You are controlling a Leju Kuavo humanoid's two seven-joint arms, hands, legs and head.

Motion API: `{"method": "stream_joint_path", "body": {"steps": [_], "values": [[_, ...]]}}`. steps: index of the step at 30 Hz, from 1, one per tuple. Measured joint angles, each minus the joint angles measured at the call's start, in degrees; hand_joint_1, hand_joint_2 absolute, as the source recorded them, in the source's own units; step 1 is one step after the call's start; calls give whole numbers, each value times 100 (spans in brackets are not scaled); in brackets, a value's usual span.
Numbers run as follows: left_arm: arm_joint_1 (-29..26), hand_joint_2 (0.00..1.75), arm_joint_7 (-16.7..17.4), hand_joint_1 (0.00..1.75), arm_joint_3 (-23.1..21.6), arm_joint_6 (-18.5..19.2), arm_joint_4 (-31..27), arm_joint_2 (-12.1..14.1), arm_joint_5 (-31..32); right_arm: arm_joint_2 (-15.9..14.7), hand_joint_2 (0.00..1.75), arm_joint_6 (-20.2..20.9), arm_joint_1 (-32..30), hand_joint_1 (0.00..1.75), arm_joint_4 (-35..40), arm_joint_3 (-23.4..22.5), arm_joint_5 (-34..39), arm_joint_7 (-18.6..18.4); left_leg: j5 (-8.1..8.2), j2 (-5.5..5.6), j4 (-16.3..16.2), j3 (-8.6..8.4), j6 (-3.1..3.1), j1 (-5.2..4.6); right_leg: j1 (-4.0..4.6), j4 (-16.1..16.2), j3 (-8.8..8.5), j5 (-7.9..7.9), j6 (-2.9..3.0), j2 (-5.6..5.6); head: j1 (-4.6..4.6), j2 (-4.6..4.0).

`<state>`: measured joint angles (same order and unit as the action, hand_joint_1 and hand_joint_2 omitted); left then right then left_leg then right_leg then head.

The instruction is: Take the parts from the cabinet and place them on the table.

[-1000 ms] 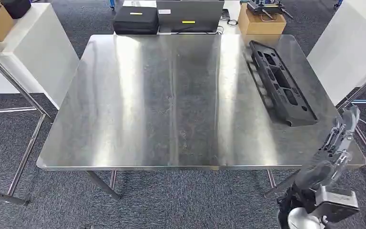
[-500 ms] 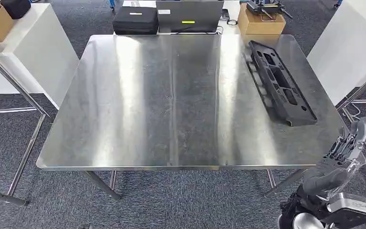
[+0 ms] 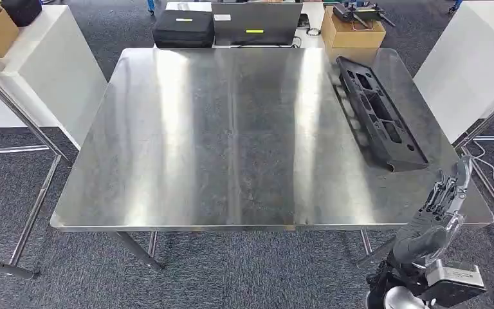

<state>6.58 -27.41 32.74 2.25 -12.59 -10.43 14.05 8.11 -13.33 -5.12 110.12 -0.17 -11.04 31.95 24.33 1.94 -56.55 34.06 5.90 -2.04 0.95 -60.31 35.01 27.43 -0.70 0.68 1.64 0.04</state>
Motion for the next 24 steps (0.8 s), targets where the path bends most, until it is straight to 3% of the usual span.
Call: {"method": "stream_joint_path", "body": {"steps": [3,4,5,6,8,9,10,12,14,16,18,19,20,21,23,24], "values": [[-11,0,2,0,15,20,0,0,18,2,0,7,-23,0,-37,9,-17,0,1,-11,-4,17,0,8,-68,-1363,609,598,20,-3,-26,0],[-23,0,7,0,17,24,0,0,28,4,0,7,-34,0,-48,9,-22,0,2,-17,-5,19,-6,10,-103,-1551,685,635,-23,-9,-29,0],[-33,0,9,0,17,26,0,2,35,4,0,7,-38,0,-52,9,-22,0,3,-20,-7,18,-11,18,-127,-1444,618,584,-67,-14,-24,0],[-39,0,11,0,22,26,0,2,42,7,0,7,-36,0,-52,9,-24,0,3,-19,-11,16,-22,25,-155,-1077,410,447,-132,-20,-33,0],[-38,0,17,0,24,37,0,0,74,9,0,7,-22,0,-52,9,-20,0,7,-13,-23,2,-71,41,-192,60,-239,89,-239,-28,-33,0],[-37,0,20,0,24,44,-2,2,94,9,0,7,1,0,-52,9,-11,0,25,-11,-52,10,-124,11,-184,335,-335,46,-210,-28,-42,0],[-35,0,26,0,24,44,-2,2,101,22,0,11,5,0,-50,11,9,-15,48,-10,-66,12,-163,0,-172,353,-392,-5,-141,-20,-37,0],[-36,0,37,0,24,44,0,2,109,24,0,15,14,0,-48,0,28,-22,21,-12,-57,4,-224,28,-138,343,-386,-30,-81,-21,-28,0],[-34,0,44,0,26,44,-2,42,116,35,0,31,34,0,-48,2,28,-22,66,-10,-119,38,-280,52,-244,377,-408,-73,-15,-30,-46,0],[-31,0,48,0,24,44,0,26,129,44,0,42,59,0,-48,2,33,-24,479,-83,-656,257,-407,101,-245,377,-405,-90,65,-45,39,0],[-31,0,77,0,26,44,0,26,142,46,0,46,66,0,-50,0,33,-35,920,-116,-1581,668,-515,187,-240,375,-384,-91,67,-63,39,0],[-34,0,90,0,24,44,0,26,142,46,0,48,67,0,-52,-2,33,-44,992,-127,-1859,782,-552,221,-241,375,-378,-91,67,-71,44,0],[-35,0,114,0,26,44,0,26,144,46,0,50,74,0,-55,-4,35,-59,928,-145,-1847,760,-571,249,-245,374,-379,-91,66,-75,39,0],[-34,0,118,0,26,44,0,28,144,48,0,52,88,0,-57,-4,42,-70,748,-158,-1575,606,-584,277,-251,374,-383,-92,64,-75,44,0],[-26,0,118,0,26,44,-2,35,146,57,0,57,146,0,-61,-9,42,-107,297,-179,-558,26,-580,304,-264,374,-403,-93,57,-74,46,0],[-12,0,118,0,28,44,-2,35,146,70,0,61,178,0,-61,-9,39,-124,247,-182,-135,-201,-563,308,-260,374,-408,-98,47,-74,46,0]]}}
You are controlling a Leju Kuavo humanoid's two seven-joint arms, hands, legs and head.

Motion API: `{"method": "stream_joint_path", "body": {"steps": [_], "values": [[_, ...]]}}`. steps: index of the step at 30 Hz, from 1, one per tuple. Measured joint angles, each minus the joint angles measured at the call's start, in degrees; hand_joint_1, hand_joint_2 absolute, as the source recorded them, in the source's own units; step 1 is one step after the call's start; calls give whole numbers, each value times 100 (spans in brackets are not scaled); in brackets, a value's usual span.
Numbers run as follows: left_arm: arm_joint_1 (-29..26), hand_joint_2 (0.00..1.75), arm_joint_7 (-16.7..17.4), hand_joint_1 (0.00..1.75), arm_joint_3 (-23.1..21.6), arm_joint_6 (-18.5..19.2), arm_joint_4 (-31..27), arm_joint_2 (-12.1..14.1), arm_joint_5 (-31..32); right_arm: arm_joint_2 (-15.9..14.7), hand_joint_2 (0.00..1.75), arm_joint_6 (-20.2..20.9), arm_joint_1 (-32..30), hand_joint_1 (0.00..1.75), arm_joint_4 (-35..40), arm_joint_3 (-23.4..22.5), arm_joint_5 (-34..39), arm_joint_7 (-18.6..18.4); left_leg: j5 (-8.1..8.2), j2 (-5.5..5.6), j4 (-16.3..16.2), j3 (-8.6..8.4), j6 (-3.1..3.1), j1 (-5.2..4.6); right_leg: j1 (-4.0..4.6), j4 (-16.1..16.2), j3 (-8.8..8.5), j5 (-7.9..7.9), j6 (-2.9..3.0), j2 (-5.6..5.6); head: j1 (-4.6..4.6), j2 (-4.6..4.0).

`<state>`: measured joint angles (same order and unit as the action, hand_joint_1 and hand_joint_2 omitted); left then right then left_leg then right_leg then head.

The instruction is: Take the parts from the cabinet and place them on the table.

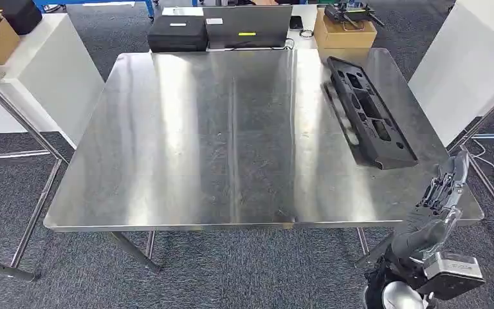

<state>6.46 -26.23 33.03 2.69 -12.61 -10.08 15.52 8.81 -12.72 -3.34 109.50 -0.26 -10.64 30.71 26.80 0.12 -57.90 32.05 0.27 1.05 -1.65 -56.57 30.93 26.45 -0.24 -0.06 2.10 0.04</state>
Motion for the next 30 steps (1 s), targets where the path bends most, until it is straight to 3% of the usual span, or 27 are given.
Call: {"method": "stream_joint_path", "body": {"steps": [1,3,5,6,7,9,10,11,12,13,15,16,19,20,21,22,23,25,26,27,28,30], "values": [[21,0,2,0,0,2,0,0,4,2,0,7,26,0,0,-2,0,-7,24,7,58,-21,24,-39,71,-20,25,7,-50,0,-11,0],[24,0,2,0,0,2,0,0,7,15,0,22,61,0,0,-2,-9,-20,24,19,26,25,85,-78,41,-4,47,-18,-116,-2,-15,0],[25,0,4,0,0,19,2,-8,5,33,0,44,90,0,0,-4,-17,-37,-50,22,112,0,209,-70,79,10,60,-16,-222,-2,-24,0],[26,0,7,0,2,22,0,-11,7,33,0,50,100,0,0,-7,-24,-46,-79,-3,142,-7,244,-59,24,-83,111,40,-223,-8,-22,0],[31,0,9,0,2,28,0,-4,11,33,0,55,120,0,0,-4,-33,-55,-95,1,149,9,290,-64,54,-333,233,221,-178,-3,-37,0],[42,0,11,0,4,39,0,-2,26,46,0,66,131,0,0,-9,-61,-101,-116,-2,147,45,332,-89,41,-1289,664,670,-105,-2,-74,0],[39,0,28,0,4,50,0,-2,57,53,0,76,130,0,0,-28,-92,-114,-122,0,141,66,337,-101,44,-1739,864,818,-113,-2,-81,0],[35,0,37,0,4,55,2,-2,66,57,0,92,130,0,0,-44,-109,-118,-132,3,140,77,346,-108,51,-1869,909,822,-144,-2,-83,0],[34,0,46,0,4,70,2,-2,68,66,0,96,130,0,0,-55,-122,-123,-141,7,134,83,346,-117,52,-1724,816,744,-183,-2,-83,0],[35,0,50,0,5,79,2,-2,74,74,0,96,131,0,0,-68,-124,-122,-144,16,129,84,341,-119,52,-1329,587,574,-232,-2,-92,0],[42,0,63,0,7,87,0,-2,79,83,0,101,133,0,0,-90,-129,-122,-146,25,95,86,328,-122,52,-228,-14,188,-289,-3,-94,0],[43,0,77,0,4,90,0,-2,83,98,0,101,132,0,0,-94,-127,-120,-138,23,59,103,306,-155,74,-2,-78,180,-241,6,-88,0],[49,0,85,0,4,94,2,-2,94,138,0,127,104,0,17,-109,-127,-105,-178,20,47,138,224,-156,112,-13,-81,100,-162,15,-79,0],[49,0,85,0,4,94,2,-2,94,144,0,142,85,0,20,-116,-127,-103,-192,27,38,152,198,-152,69,4,-79,69,-117,10,-90,0],[50,0,85,0,7,94,0,11,94,159,0,157,81,0,22,-118,-127,-103,-112,32,-14,186,162,-119,7,17,-73,34,-75,0,-90,0],[48,0,87,0,4,94,2,11,94,171,0,173,79,0,28,-125,-127,-103,120,25,-207,255,110,-114,10,16,-47,5,-34,-7,-72,0],[48,0,87,0,5,94,2,9,94,188,0,175,72,0,31,-127,-127,-101,406,22,-567,382,72,-90,12,16,-20,-16,0,-16,-39,0],[48,0,87,0,4,94,2,9,94,195,0,179,58,0,31,-129,-127,-101,888,21,-1475,707,1,-43,20,10,62,-70,14,-28,-39,0],[47,0,87,0,5,94,2,9,94,195,0,179,46,0,31,-131,-127,-101,958,17,-1706,763,-19,-26,20,9,100,-96,5,-33,-46,0],[46,0,89,0,5,94,2,9,94,195,0,179,38,0,31,-136,-127,-101,903,12,-1668,686,-30,-5,15,7,136,-124,-10,-34,-44,0],[47,0,90,0,7,94,2,9,94,199,0,183,30,0,31,-138,-127,-101,730,8,-1348,461,-37,17,4,5,168,-158,-25,-34,-41,0],[57,0,87,0,7,92,0,15,90,206,0,203,9,0,31,-142,-125,-90,333,5,-295,-222,-51,53,-20,-2,200,-203,-93,-30,-37,0]]}}
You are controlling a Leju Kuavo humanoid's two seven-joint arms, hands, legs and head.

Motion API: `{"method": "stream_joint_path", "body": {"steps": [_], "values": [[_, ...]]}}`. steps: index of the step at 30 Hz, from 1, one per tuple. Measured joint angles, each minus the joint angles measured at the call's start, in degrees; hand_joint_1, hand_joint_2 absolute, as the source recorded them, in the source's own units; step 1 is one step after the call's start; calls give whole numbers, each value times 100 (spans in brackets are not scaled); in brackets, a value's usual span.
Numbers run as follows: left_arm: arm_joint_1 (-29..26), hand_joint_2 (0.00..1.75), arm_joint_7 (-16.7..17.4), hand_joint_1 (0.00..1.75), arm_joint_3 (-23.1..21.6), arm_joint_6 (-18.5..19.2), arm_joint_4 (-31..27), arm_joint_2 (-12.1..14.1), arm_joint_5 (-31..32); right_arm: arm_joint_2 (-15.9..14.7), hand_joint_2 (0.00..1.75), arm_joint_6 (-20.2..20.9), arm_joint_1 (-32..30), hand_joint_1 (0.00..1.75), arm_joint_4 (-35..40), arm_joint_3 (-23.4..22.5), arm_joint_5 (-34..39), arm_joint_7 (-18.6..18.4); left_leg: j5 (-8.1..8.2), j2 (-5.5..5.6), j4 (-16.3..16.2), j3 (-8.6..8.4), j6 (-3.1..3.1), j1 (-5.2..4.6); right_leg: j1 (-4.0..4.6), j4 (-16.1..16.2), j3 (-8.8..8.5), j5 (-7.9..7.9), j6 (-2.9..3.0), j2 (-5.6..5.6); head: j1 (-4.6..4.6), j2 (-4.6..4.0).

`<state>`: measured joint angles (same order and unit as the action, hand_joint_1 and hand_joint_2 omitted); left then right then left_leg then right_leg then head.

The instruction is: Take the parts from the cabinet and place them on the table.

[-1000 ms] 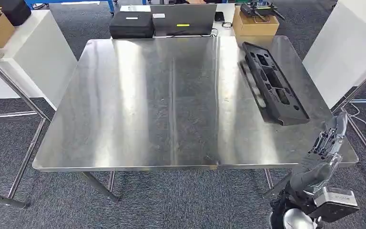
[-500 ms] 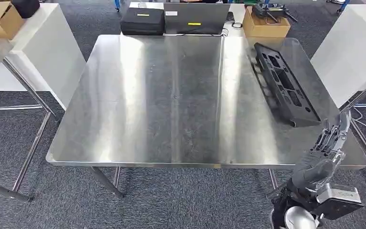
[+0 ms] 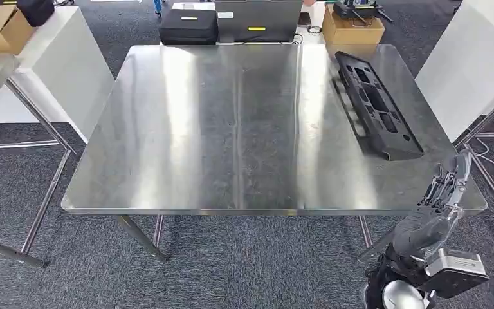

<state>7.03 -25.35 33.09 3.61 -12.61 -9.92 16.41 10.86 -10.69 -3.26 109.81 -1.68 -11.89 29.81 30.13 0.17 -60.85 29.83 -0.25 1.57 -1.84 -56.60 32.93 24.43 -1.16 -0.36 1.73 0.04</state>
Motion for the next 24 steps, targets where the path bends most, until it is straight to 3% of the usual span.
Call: {"method": "stream_joint_path", "body": {"steps": [1,2,4,5,6,7,9,10,11,12,13,15,16,17,20,21,22,23,24], "values": [[9,0,0,0,2,-2,0,-2,-20,0,0,26,-26,0,2,0,9,20,17,9,354,-201,-7,11,26,-8,6,-19,-33,-1,2,0],[16,0,-2,0,15,-7,0,-7,-35,-2,0,61,-65,0,0,0,26,63,-8,38,405,-196,36,-35,70,-27,34,-38,-61,-3,-15,0],[-24,0,-31,0,50,-28,2,-9,-101,0,0,153,-144,0,-9,26,48,161,-53,39,360,-123,114,-81,59,-6,52,-111,-168,-6,-48,0],[-45,0,-54,0,72,-52,2,-11,-135,0,0,170,-181,0,-17,28,59,201,-96,35,363,-95,175,-117,62,13,67,-156,-233,-4,-50,0],[-50,0,-77,0,96,-66,4,-18,-149,0,0,181,-201,0,-24,26,61,214,-182,8,411,-5,272,-93,66,-17,138,-144,-265,5,-55,0],[-51,0,-94,0,131,-96,4,-27,-166,-9,0,190,-234,0,-37,26,68,221,-245,2,406,15,325,-113,19,-174,245,64,-217,17,-46,0],[-61,0,-116,0,173,-127,4,-18,-199,-9,0,190,-298,0,-50,41,59,254,-343,-3,406,178,415,-135,28,-939,512,687,-102,20,-98,0],[-73,0,-127,0,192,-131,4,-22,-207,-9,0,190,-344,0,-55,55,46,273,-395,-6,400,248,426,-147,32,-1363,608,916,-87,22,-103,0],[-88,0,-138,0,208,-138,4,-31,-216,-9,0,181,-397,0,-57,61,28,289,-444,-5,395,318,431,-164,41,-1689,651,1019,-111,23,-103,0],[-104,0,-155,0,230,-146,7,-35,-227,-9,0,162,-460,0,-59,74,9,299,-503,-5,391,393,435,-188,58,-1809,584,969,-159,22,-103,0],[-113,0,-177,0,260,-153,7,-42,-254,-11,0,155,-506,0,-61,98,-9,304,-550,-5,385,465,434,-204,66,-1662,396,825,-210,22,-101,0],[-115,0,-199,0,308,-181,7,-50,-319,-11,0,142,-552,0,-61,149,-24,306,-640,2,365,578,417,-230,110,-807,-252,531,-245,22,-101,0],[-113,0,-205,0,334,-186,4,-55,-336,-7,0,135,-554,0,-61,192,-41,310,-680,0,346,605,403,-235,119,-280,-606,562,-186,23,-101,0],[-112,0,-229,0,369,-188,4,-59,-391,0,0,127,-551,0,-61,227,-61,312,-718,3,336,640,366,-265,181,154,-898,705,-110,21,-96,0],[-122,0,-330,0,512,-192,7,-63,-516,15,0,92,-575,0,-123,324,-79,321,-842,-8,355,635,268,-234,236,169,-765,644,-12,19,-85,0],[-135,0,-352,0,555,-195,7,-57,-529,22,0,90,-577,0,-161,352,-81,321,-854,-2,345,670,229,-242,145,196,-749,570,59,8,-90,0],[-139,0,-367,0,584,-197,4,-48,-544,35,0,90,-571,0,-181,376,-81,323,-640,13,235,729,184,-204,109,197,-694,512,103,-21,-92,0],[-151,0,-378,0,608,-197,4,-48,-551,50,0,90,-579,0,-203,402,-81,323,-309,6,25,783,143,-189,107,197,-641,463,175,-30,-59,0],[-158,0,-385,0,623,-197,7,-48,-557,63,0,90,-585,0,-223,426,-81,324,118,6,-422,895,95,-160,109,194,-570,395,207,-38,-48,0]]}}
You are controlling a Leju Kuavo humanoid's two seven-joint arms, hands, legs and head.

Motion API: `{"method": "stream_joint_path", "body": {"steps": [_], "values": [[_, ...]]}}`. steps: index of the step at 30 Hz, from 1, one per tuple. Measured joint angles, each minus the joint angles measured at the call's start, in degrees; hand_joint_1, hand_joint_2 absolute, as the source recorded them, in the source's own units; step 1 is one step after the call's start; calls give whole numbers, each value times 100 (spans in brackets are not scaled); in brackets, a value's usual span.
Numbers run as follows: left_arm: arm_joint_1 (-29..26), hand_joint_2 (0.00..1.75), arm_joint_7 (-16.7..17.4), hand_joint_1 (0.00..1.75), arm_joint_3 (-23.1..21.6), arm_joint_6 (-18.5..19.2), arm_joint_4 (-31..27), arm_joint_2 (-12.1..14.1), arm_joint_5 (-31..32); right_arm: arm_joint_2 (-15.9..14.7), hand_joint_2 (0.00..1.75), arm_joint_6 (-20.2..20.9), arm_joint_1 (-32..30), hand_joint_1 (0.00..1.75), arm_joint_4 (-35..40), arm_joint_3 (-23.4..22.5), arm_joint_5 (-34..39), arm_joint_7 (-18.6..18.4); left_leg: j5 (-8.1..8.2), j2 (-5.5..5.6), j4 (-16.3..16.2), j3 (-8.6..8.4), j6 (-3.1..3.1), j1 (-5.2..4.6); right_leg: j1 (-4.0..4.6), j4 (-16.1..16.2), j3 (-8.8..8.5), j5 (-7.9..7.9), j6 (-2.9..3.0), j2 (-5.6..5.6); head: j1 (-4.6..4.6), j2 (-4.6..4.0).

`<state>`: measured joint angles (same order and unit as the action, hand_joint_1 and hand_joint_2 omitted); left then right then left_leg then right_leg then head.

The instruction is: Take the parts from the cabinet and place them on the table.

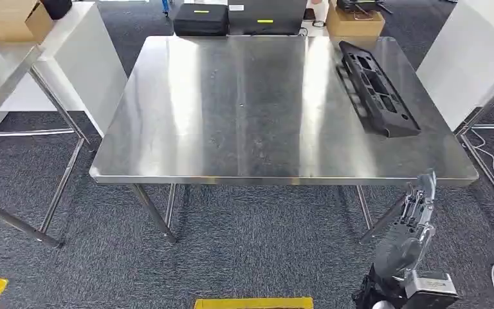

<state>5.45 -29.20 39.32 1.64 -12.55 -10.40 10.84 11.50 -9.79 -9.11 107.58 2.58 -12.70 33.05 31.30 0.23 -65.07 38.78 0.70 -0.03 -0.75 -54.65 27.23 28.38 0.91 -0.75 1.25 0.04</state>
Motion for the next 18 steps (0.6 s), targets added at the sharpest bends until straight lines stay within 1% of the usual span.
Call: {"method": "stream_joint_path", "body": {"steps": [1,2,3,4,5,6,7,8,9,10,11,12,13,14,15,16,17,18], "values": [[-1,0,-2,0,15,0,0,0,0,2,0,0,0,0,-18,18,2,0,272,-1,-431,106,-44,25,2,-9,63,-58,-7,-4,-2,0],[-1,0,-2,0,31,-13,-2,0,0,2,0,2,0,0,-37,29,9,0,402,-1,-808,182,-80,50,2,-16,101,-114,-16,-12,0,0],[-2,0,-2,0,55,-33,-2,0,-15,2,0,11,-2,0,-65,33,37,-5,353,-3,-1002,168,-110,80,1,-29,182,-174,-38,-21,2,0],[-2,0,-2,0,85,-37,0,2,-55,5,0,13,-1,0,-114,35,81,-13,158,-5,-958,41,-132,117,-11,-49,265,-225,-65,-24,0,0],[-1,0,-13,0,116,-29,-2,4,-98,15,0,22,8,0,-175,35,125,-24,-55,-8,-708,-177,-154,147,-24,-80,339,-252,-106,-24,-2,0],[-1,0,-28,0,151,-13,-2,4,-138,22,0,28,24,0,-278,35,160,-59,-233,-9,-247,-522,-174,176,-47,-132,410,-276,-140,-24,0,0],[-1,0,-44,0,190,2,-2,7,-168,37,0,28,58,0,-416,31,188,-102,-263,-7,282,-903,-201,207,-44,-202,464,-289,-168,-25,4,0],[7,0,-48,0,225,0,-2,-7,-188,61,0,28,98,0,-582,26,221,-184,-111,13,660,-1140,-225,177,-7,-274,541,-306,-197,-21,24,0],[11,0,-50,0,254,-20,-2,-2,-197,77,0,24,151,0,-768,22,247,-250,-83,32,690,-1114,-177,167,-2,-285,561,-331,-233,-22,13,0],[6,0,-50,0,291,-80,-2,2,-209,98,0,-15,254,0,-1129,18,292,-345,-77,27,702,-1063,-132,158,8,-292,579,-378,-300,-23,6,0],[7,0,-52,0,341,-166,-2,2,-245,118,0,-76,383,0,-1650,2,387,-426,-114,26,696,-1039,-56,118,8,-258,586,-443,-355,-23,2,0],[4,0,-52,0,378,-231,0,-11,-249,123,0,-129,512,0,-2099,-26,464,-413,-184,13,742,-951,34,114,30,-236,621,-501,-405,-17,2,0],[18,0,-55,0,416,-282,0,-24,-256,123,0,-182,713,0,-2816,-96,580,-321,-274,-37,764,-900,153,125,-12,-297,667,-413,-410,-17,18,0],[29,0,-55,0,450,-330,0,-26,-269,123,0,-254,943,0,-3673,-184,728,-348,-352,-29,764,-786,231,102,-15,-494,832,-133,-355,-6,2,0],[31,0,-63,0,490,-343,-2,-22,-300,123,0,-375,1163,0,-4358,-269,752,-427,-429,-33,762,-702,285,92,-30,-831,981,181,-305,-2,-24,0],[28,0,-90,0,536,-339,0,-24,-315,120,0,-619,1347,0,-5128,-343,653,-536,-512,-33,758,-596,299,78,-33,-1284,1104,472,-277,4,-31,0],[17,0,-133,0,575,-290,-2,-22,-326,109,0,-809,1483,0,-5764,-354,539,-672,-586,-29,754,-493,308,63,-35,-1705,1190,654,-275,7,-26,0],[3,0,-177,0,603,-230,0,-22,-334,94,0,-844,1589,0,-6325,-362,485,-797,-661,-29,746,-436,302,57,-26,-1977,1195,660,-325,26,-37,0]]}}
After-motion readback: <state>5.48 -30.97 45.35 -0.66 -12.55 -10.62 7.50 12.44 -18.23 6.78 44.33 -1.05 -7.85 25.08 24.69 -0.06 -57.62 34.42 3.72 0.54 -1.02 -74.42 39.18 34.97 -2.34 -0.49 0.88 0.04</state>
